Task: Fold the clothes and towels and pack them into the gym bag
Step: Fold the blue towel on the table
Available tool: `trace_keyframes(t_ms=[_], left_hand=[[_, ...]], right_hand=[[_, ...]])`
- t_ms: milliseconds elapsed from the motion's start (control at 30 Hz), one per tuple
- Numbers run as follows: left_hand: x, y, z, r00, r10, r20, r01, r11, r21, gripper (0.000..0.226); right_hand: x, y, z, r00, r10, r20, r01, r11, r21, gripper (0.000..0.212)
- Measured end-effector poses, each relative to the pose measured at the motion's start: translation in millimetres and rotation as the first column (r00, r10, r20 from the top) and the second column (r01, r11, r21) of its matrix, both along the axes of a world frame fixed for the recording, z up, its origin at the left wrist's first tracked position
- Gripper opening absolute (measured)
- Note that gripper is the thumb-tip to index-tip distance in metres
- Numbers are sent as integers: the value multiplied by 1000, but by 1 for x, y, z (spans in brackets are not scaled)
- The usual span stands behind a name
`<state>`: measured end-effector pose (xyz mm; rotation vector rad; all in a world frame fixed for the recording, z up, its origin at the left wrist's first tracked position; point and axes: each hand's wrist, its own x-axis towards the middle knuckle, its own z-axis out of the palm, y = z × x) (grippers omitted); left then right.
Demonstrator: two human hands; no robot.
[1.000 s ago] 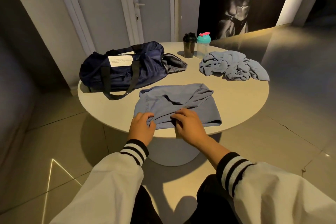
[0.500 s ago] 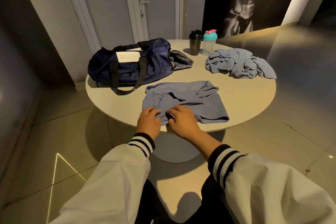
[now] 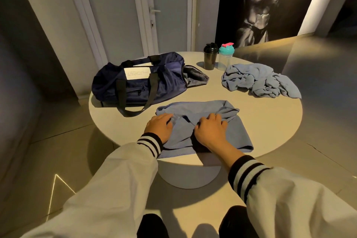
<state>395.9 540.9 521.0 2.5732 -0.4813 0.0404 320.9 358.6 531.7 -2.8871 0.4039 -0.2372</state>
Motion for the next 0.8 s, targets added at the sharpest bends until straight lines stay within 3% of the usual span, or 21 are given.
trace_keyframes(t_ms=[133,233,267,367,433,500,667,800], left_hand=[[30,-6,2,994,3,-112,30,957,288,55],[45,-11,6,971,37,-235,53,929,367,74],[49,-14,5,970,20,-241,73,925,372,74],[55,-27,-3,986,-29,-162,71,963,259,54],[56,-34,-8,996,-4,-94,17,991,135,31],[61,-33,-15,999,27,-17,-25,992,126,17],[67,-22,-18,989,115,-90,-85,954,289,62],[57,-26,-15,994,91,58,-107,912,397,64]], right_hand=[[20,-10,5,993,-38,-114,33,998,-48,10],[34,-17,-1,989,-75,-126,60,991,-121,8],[38,-18,-3,993,-52,-104,38,990,-137,16],[53,-4,0,988,151,-41,-153,987,-40,42],[62,8,-1,972,233,-43,-227,967,115,43],[64,13,-11,973,228,-34,-221,963,154,42],[57,11,-33,965,261,39,-262,964,34,47],[56,11,-32,961,274,41,-275,961,29,49]])
